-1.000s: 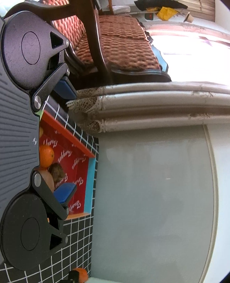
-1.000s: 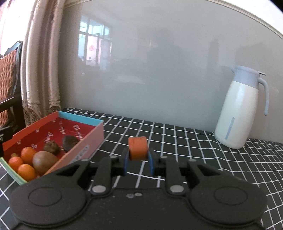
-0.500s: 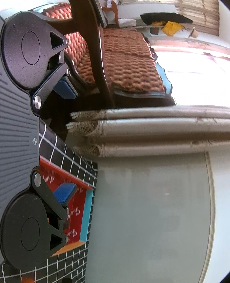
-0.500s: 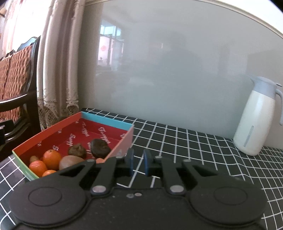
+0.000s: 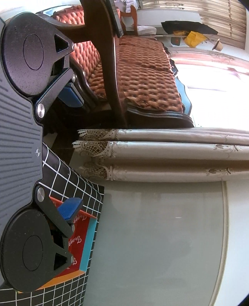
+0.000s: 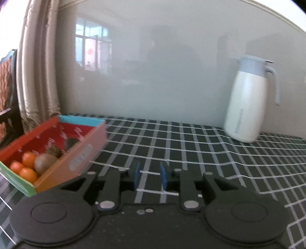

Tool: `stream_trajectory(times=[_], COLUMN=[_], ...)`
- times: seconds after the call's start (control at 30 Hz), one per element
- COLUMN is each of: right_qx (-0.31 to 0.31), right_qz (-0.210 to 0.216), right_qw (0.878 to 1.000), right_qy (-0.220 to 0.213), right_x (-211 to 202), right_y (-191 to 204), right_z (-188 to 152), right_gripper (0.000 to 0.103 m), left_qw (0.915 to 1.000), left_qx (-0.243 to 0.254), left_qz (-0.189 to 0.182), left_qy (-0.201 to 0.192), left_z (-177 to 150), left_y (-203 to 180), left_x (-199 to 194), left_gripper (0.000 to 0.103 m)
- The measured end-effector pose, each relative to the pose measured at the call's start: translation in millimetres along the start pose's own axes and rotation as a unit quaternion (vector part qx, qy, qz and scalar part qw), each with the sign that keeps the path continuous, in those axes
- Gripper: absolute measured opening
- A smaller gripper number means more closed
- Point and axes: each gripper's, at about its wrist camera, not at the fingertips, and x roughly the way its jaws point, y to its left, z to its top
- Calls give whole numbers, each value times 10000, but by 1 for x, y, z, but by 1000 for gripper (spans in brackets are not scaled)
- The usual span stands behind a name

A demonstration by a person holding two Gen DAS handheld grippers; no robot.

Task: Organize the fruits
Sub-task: 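Carry the carrot chunk with the right tool into the red box and release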

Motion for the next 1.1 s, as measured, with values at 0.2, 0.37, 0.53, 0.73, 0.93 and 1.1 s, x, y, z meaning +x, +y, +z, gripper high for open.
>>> stream_trajectory(times=[0.2,0.37,0.53,0.73,0.93,1.1], right_qx=[164,58,-232,-4,-136,-324], right_qz=[-448,-260,-6,122,371,849], right_qw=[9986,9987,9975,9962,9989,9957], right_qy=[230,425,670,860,253,-167], right_x=[-11,-15,1,17,-2,-11], right_y=[-50,-52,-31,-32,-3,51], right_z=[-21,-41,-47,-48,-24,4], right_gripper=[58,61,59,29,29,29], left_qw=[10000,9999,9996,9993,9996,9996], left_qx=[-10,67,270,336,250,233], left_qz=[-54,-99,-69,-12,-25,-16], left_qy=[-1,-4,-14,145,162,183], left_z=[-2,-3,-6,-8,-8,-8], left_y=[-6,-17,-29,-27,-21,-15], left_x=[-2,-4,-7,-2,0,1], left_gripper=[100,100,100,100,100,100])
